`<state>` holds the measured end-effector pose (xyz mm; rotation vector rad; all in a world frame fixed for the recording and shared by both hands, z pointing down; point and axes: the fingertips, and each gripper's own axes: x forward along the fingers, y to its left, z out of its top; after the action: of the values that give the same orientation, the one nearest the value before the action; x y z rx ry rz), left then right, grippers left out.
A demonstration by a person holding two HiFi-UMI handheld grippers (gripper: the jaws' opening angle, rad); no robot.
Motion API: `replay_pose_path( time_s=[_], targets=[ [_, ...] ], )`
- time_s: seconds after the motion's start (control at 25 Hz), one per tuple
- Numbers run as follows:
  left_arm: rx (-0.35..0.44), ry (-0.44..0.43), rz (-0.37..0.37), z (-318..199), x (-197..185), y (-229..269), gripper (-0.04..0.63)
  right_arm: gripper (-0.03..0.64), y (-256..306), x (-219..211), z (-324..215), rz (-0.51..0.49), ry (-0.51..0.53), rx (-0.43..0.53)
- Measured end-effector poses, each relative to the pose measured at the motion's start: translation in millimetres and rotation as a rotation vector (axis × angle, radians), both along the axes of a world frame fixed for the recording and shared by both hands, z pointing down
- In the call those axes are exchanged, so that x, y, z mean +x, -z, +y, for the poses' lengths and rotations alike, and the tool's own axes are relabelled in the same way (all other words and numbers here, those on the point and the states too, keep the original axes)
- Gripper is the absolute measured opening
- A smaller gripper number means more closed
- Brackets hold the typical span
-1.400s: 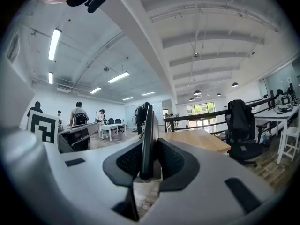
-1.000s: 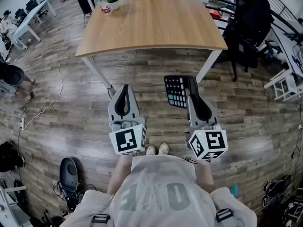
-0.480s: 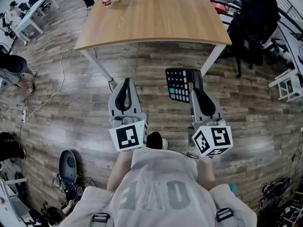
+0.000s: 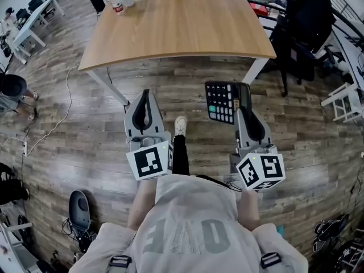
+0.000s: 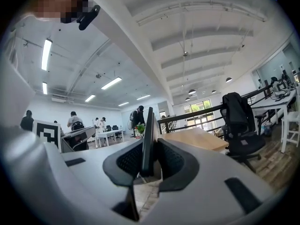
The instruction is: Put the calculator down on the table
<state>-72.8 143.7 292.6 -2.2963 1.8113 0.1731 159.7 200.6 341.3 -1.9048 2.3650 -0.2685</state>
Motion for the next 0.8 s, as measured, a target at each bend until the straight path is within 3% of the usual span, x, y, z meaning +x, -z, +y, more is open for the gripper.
replay_pose_path(
  time_s=[0.36, 0.8],
  targets=[
    [-0.028, 0.029, 0.025, -111.6, -12.2, -12.1, 0.009, 0.083, -11.9, 4.7, -113.6, 0.024, -0.005, -0.037],
    [-0.012, 0.055, 0.023, -331.1, -42.8, 28.0, 0.009, 0.081, 33.7, -26.9, -333.1, 0.065, 0.05, -0.037]
  ],
)
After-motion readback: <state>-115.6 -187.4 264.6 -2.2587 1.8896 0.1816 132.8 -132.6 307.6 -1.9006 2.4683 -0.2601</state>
